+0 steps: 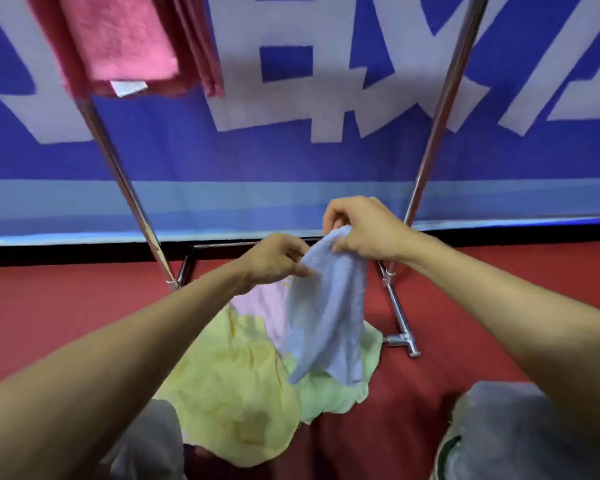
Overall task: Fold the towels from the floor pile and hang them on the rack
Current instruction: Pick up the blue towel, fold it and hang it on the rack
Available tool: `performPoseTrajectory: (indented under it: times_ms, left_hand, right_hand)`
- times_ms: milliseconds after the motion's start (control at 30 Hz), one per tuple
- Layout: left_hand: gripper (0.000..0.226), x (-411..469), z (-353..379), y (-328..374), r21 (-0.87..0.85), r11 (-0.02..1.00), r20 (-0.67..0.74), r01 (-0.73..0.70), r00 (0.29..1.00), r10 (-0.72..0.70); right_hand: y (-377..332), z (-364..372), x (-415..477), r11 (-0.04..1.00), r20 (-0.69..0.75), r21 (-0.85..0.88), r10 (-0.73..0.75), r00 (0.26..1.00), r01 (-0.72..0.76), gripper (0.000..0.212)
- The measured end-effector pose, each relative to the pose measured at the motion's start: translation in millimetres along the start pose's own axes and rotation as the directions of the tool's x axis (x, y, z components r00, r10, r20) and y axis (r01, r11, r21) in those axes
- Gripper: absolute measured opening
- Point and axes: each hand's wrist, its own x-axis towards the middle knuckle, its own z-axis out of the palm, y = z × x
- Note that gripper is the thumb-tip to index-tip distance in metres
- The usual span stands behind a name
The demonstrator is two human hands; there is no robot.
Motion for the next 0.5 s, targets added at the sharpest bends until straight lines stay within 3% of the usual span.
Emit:
performPoseTrajectory:
  times_ms: [100, 200, 333, 400, 500]
  left_hand:
    - [0.013, -31.6, -29.2, 40.8, 0.177, 0.984, -0.127, -0.034, 0.99, 0.057]
    - [0.021, -60.0, -43.4, 65.0, 0.32, 0.946, -0.246, -0.059, 0.959, 0.143]
    - [0.014, -89.0, -42.7, 62.3, 0.228, 0.973, -0.445, -0.034, 0.885, 0.135]
    - [0.017, -100.2, -42.1, 62.1, 0.226, 0.974, -0.401, -0.025, 0.909, 0.117]
    - [0.023, -106.6, -38.1, 66.6, 0.423, 0.906, -0.168, 0.001, 0.983, 0.077]
  right_hand:
    - [-32.8, -29.7, -11.9, 0.995, -0.101, -0.051, -0.087, 0.991, 0.082, 0.021]
    - [-52.7, -48.3, -20.3, 0.976, -0.091, -0.18, -0.138, 0.986, 0.12, 0.007]
    - [-49.9, -52.0, -35.5, 0.985, -0.045, -0.142, -0.108, 0.993, 0.101, 0.037]
    - [-38.1, -45.6, -43.2, 0.995, -0.028, -0.03, -0.096, 0.995, 0.095, 0.036]
    - [-32.9, -34.6, -46.0, 0.992, 0.005, 0.048, -0.114, 0.993, 0.113, 0.016]
